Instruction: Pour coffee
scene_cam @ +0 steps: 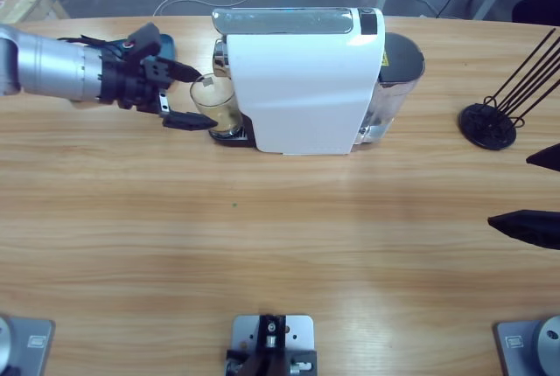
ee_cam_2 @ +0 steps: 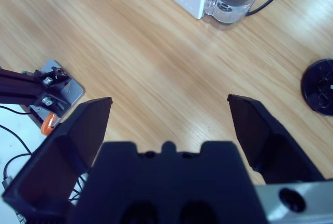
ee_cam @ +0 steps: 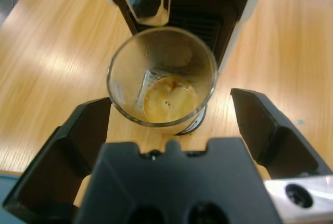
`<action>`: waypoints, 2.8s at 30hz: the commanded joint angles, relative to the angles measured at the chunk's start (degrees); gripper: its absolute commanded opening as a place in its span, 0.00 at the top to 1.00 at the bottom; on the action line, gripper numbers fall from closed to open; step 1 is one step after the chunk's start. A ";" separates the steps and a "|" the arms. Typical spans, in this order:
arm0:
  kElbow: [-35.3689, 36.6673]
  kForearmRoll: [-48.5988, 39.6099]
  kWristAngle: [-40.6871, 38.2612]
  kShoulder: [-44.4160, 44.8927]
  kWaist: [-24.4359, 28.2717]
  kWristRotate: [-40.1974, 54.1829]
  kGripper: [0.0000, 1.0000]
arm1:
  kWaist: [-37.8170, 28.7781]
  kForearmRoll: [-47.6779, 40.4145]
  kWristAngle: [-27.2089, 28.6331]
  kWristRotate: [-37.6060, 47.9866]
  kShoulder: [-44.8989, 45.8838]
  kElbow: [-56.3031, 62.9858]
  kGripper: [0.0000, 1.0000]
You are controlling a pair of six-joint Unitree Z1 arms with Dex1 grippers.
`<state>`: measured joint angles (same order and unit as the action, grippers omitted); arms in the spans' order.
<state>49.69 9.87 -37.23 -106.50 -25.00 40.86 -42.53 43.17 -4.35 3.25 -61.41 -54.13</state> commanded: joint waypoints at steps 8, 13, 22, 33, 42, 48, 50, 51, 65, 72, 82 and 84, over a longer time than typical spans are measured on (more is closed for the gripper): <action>3.39 0.68 1.76 -5.03 -1.04 -0.22 0.01 | -0.19 -0.19 -0.40 -0.79 -1.67 1.66 0.00; 4.43 0.68 1.21 -5.86 -1.19 -0.17 0.01 | -0.03 -0.17 -0.48 -1.12 -1.68 1.73 0.00; 5.41 0.66 1.19 -6.62 -1.90 -0.38 0.01 | 0.34 -0.10 -0.55 -1.31 -1.05 2.36 0.00; 4.53 0.34 0.68 -6.16 -1.90 -0.35 0.69 | 0.34 -0.10 -0.40 -1.33 -0.56 2.36 0.00; 3.13 0.31 0.07 -5.09 -1.51 -0.10 1.00 | 0.34 -0.03 -0.17 -1.37 -0.56 2.50 0.00; -0.90 0.06 1.21 1.54 1.27 -1.47 1.00 | 0.38 -1.09 -0.13 -1.31 -0.52 2.45 0.00; -2.81 0.06 2.35 4.48 2.53 -2.42 1.00 | 0.41 -1.82 -0.13 -1.31 -0.56 2.64 0.00; -3.55 0.06 3.13 5.81 3.55 -3.33 1.00 | 0.36 -2.07 -0.17 -1.31 -0.75 2.75 0.00; 2.85 8.92 21.18 -0.55 19.88 -23.99 1.00 | 0.38 -1.37 -0.22 -1.31 -1.12 2.90 0.00; 8.23 11.30 23.96 -8.14 20.04 -25.11 1.00 | 0.39 -1.23 -0.43 -1.33 -1.16 2.89 0.01; 6.89 11.49 25.17 -10.41 20.43 -25.34 1.00 | 0.52 -3.71 -1.06 -1.56 -4.23 2.46 0.01; 6.61 11.58 24.80 -10.73 20.32 -25.31 1.00 | 0.52 -3.49 -0.96 -1.51 -3.97 1.92 0.01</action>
<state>57.24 20.34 -12.85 -113.14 -5.39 15.78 -42.52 40.07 -4.45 2.49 -63.12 -53.11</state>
